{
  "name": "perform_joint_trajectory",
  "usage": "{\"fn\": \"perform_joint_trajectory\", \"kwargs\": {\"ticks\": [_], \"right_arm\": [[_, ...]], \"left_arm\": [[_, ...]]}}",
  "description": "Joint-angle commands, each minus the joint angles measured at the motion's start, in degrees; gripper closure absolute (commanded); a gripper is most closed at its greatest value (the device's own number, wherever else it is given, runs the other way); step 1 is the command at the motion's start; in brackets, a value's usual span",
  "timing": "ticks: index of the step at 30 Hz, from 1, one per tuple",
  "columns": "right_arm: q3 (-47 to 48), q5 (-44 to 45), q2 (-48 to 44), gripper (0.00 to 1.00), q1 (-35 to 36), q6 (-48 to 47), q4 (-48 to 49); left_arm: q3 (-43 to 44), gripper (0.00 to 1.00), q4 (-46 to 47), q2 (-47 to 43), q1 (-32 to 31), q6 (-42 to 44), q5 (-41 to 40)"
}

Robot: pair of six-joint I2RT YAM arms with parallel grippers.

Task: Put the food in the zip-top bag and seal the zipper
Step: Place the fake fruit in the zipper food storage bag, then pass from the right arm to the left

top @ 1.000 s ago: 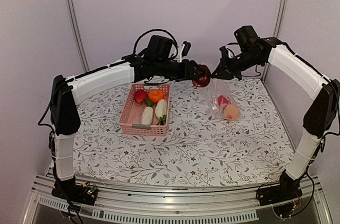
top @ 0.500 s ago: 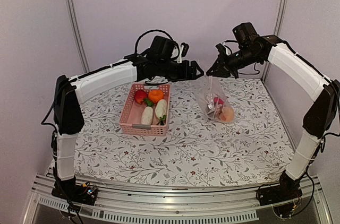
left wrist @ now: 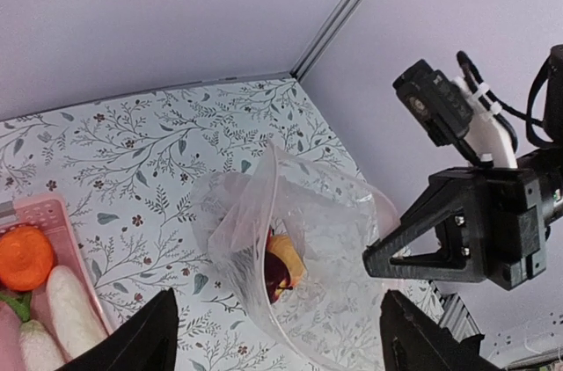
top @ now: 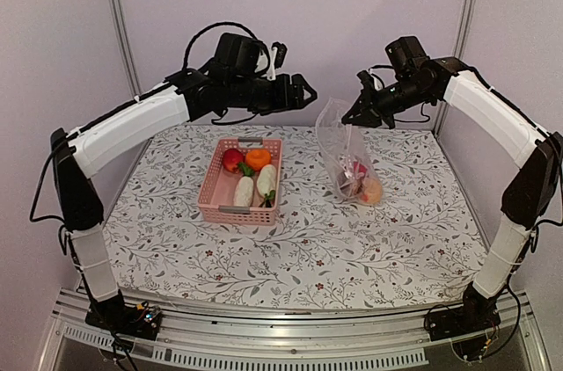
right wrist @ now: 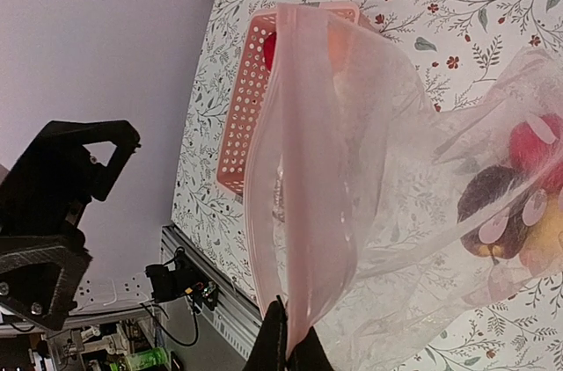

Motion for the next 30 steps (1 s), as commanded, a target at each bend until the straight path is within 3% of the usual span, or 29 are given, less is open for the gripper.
{"fn": "perform_joint_trajectory", "kwargs": {"ticks": [1, 6, 9, 11, 15, 19, 23, 26, 30], "right_arm": [[1.1, 1.1, 0.7, 1.0, 0.1, -1.7, 0.2], [1.0, 3.8, 0.2, 1.0, 0.3, -2.8, -1.9], [0.9, 5.5, 0.2, 1.0, 0.5, -4.0, -3.6], [1.0, 7.0, 0.2, 1.0, 0.8, -4.6, -4.7], [1.9, 13.1, 0.5, 0.99, 1.7, -4.8, -8.2], [2.4, 17.2, 0.9, 0.88, 2.9, -4.3, -9.6], [4.8, 19.8, 2.0, 0.85, 3.4, -2.8, -11.2], [6.3, 21.7, 2.3, 0.88, 3.4, -1.7, -11.3], [6.3, 17.0, 0.6, 0.86, 3.4, 0.4, -6.9]], "left_arm": [[-0.6, 0.22, -5.7, 5.4, 0.3, -1.6, 3.2], [3.7, 0.24, -5.0, 10.0, 0.2, -2.0, 6.1], [4.6, 0.31, -4.2, 12.6, 0.1, -3.6, 8.1], [4.8, 0.42, -3.4, 13.9, 0.1, -4.3, 9.5], [5.5, 0.74, -1.9, 14.9, 0.2, -4.3, 11.6], [5.4, 0.9, 2.2, 13.5, -0.3, -3.7, 13.4], [6.9, 0.95, 3.5, 13.0, -0.5, -3.5, 13.0], [7.6, 0.96, 3.4, 12.9, -0.6, -3.3, 12.5], [8.4, 0.97, 2.5, 13.0, -0.3, -3.7, 10.7]]}}
